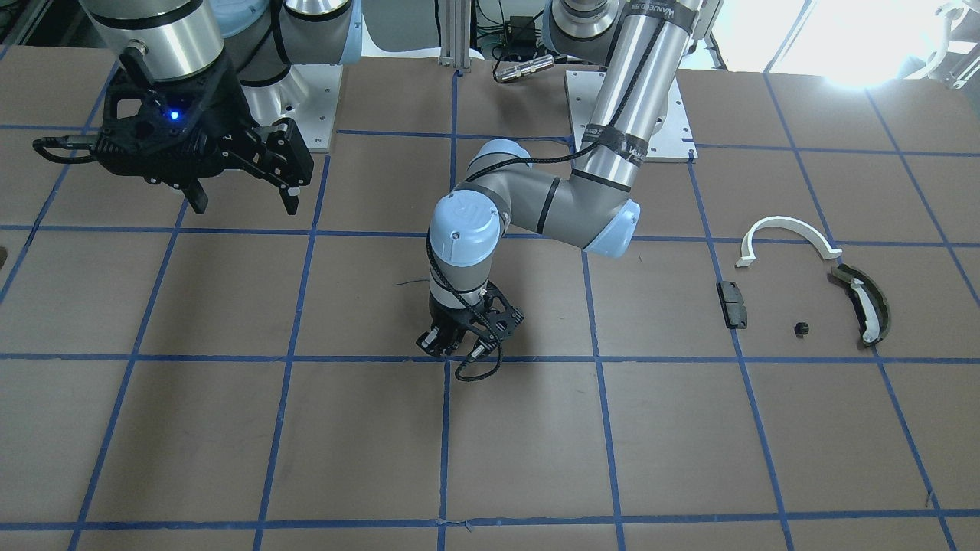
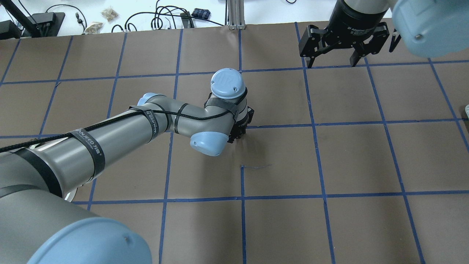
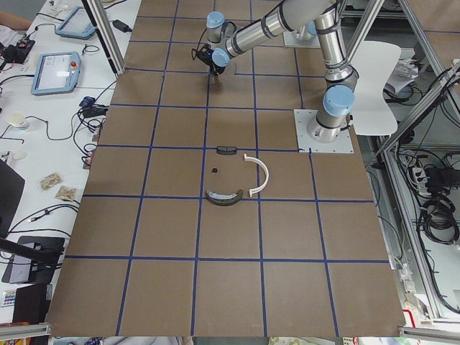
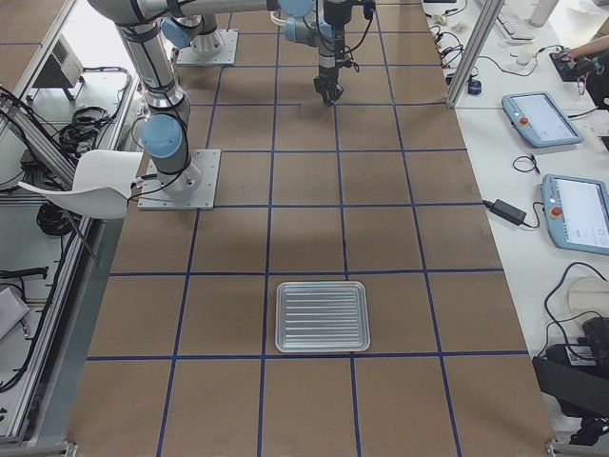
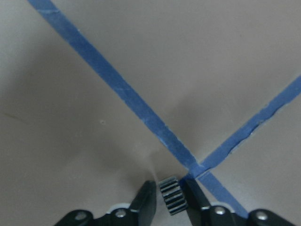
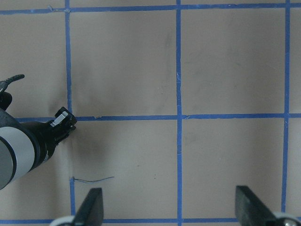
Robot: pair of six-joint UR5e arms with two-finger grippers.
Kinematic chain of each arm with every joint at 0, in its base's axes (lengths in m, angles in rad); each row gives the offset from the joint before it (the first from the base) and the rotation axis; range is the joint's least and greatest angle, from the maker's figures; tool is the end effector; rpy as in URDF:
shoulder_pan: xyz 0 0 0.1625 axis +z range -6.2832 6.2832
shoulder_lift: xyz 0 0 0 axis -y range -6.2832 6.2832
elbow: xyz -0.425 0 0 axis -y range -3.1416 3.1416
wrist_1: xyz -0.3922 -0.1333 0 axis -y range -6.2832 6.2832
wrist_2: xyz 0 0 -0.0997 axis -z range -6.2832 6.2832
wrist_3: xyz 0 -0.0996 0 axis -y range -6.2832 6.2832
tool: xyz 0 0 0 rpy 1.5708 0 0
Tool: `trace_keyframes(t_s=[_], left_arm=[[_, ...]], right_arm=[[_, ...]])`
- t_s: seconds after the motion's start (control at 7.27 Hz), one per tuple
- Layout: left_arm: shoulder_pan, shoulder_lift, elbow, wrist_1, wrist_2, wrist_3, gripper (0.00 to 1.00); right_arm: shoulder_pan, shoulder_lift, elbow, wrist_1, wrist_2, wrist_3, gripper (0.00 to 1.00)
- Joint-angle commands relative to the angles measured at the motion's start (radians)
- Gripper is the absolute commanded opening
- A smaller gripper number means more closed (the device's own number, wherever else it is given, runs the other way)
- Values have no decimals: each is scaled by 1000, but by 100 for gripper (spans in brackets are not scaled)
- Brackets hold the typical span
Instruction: Place bearing gear from tray to pile
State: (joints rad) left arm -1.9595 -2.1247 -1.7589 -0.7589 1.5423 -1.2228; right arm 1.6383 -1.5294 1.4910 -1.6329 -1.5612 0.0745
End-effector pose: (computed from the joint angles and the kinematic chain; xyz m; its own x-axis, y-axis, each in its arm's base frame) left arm -0.3606 -0.5213 0.1666 -0.6706 -0.7380 0.0753 -0.7399 0.6727 0.0029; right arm 0.1689 -0.5085 0.5131 -0.9998 0.0057 -0.0170 0.0073 0.9950 -0.0993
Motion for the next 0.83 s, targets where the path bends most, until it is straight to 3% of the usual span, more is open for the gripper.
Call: trace_keyframes(t_s=[0.0,0.41,0.69], left_arm=[[23,27,1,-6,-2,55,14],[121,144,-2,-208,18,454,4],[271,239,-16,-322,137,910,4]], right_arm=[[0,0,0,1,0,2,100],[0,0,0,1,0,2,100],[0,0,0,1,-2,2,100]])
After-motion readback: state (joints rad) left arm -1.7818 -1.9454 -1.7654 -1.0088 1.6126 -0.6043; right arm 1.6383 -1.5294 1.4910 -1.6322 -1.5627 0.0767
